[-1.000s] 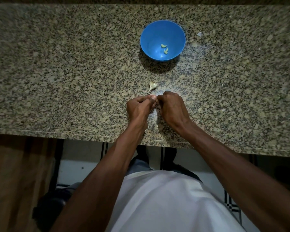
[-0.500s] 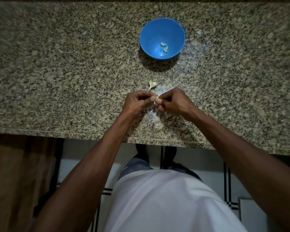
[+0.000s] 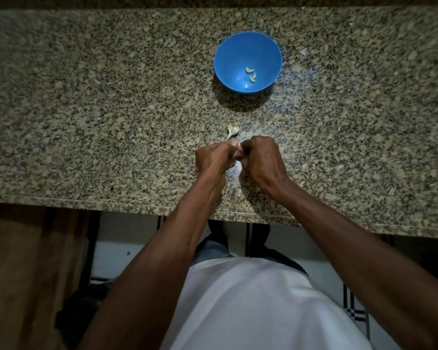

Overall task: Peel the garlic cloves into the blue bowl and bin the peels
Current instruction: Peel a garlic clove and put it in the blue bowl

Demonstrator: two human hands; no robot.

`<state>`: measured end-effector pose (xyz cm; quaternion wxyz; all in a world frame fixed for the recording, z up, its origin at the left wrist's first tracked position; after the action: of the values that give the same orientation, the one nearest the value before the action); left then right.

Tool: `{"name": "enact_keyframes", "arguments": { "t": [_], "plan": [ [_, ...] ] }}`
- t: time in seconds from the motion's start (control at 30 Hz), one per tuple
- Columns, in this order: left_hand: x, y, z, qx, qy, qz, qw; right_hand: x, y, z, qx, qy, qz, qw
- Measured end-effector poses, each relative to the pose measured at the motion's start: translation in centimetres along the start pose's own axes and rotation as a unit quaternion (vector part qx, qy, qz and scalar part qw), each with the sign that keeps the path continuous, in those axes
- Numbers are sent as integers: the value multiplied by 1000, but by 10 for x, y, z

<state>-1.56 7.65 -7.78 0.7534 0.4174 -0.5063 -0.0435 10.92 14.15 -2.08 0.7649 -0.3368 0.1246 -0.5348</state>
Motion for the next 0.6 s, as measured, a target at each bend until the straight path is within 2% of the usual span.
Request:
{"name": "enact_keyframes", "arguments": {
  "t": [0.13, 0.27, 0.4, 0.6],
  "plan": [
    [-1, -3, -12, 95, -125, 64, 986, 2, 9, 6, -71, 9, -7, 997],
    [-4, -1, -15, 131, -153, 84, 976, 0, 11, 10, -118, 18, -6, 993],
    [-7, 3, -12, 34, -151, 6, 988, -1, 13, 8, -145, 2, -12, 989],
    [-3, 13, -3, -87, -110, -119, 983, -7, 24, -3, -197, -63, -64, 976]
  ]
}}
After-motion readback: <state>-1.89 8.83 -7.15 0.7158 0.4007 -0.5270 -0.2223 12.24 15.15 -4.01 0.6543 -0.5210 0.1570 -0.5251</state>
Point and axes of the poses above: each hand's wrist, its own x-axis away from the middle knuckle, its own z-axis out of the back of the hand, y = z × x, the point moved 9 cm from there along -x, towards the middle knuckle, and after that the axes turned 3 degrees about -x, right-handed, at the moved point
